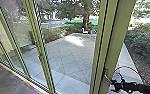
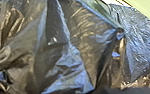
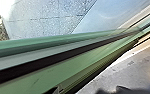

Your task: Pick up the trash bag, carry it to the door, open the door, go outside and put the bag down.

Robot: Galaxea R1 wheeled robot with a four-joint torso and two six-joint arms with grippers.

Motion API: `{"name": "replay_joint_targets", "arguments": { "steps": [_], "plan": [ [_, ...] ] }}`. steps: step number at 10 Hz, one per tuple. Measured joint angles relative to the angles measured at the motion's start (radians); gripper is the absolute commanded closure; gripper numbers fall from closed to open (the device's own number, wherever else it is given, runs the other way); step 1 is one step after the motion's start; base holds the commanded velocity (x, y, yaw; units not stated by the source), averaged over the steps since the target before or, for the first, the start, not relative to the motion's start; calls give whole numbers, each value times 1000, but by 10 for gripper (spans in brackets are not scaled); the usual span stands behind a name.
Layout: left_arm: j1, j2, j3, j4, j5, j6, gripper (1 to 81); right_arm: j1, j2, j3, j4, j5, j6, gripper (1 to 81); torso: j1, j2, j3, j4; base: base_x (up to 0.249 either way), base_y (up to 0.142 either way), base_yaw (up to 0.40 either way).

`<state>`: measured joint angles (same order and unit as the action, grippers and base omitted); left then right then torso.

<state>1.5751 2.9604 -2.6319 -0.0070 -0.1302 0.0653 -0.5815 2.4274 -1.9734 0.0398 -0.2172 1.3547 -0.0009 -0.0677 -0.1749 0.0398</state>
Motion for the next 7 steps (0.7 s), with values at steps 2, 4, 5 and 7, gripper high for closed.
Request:
{"name": "replay_joint_targets", "arguments": {
  "steps": [2, 4, 5, 7],
  "plan": [
    [0, 0, 0, 0, 0, 0, 811, 0, 0, -3, 0, 0, -1, 10, 0, 0, 0, 0, 40, 0, 0],
    [11, 0, 0, 0, 0, -1, 811, -12, -2, 3, 1, -17, -12, 10, -1, -1, 0, 0, 92, 0, 0],
    [7, -2, 0, 0, 1, 0, 811, -13, -10, 14, 1, -19, -23, 10, 0, -1, 0, 0, 93, 0, 0],
    [11, -3, 0, 0, 1, -1, 811, -18, -20, 18, 1, -18, -27, 10, -1, -2, 0, -1, 94, 0, 0]
  ]
}}
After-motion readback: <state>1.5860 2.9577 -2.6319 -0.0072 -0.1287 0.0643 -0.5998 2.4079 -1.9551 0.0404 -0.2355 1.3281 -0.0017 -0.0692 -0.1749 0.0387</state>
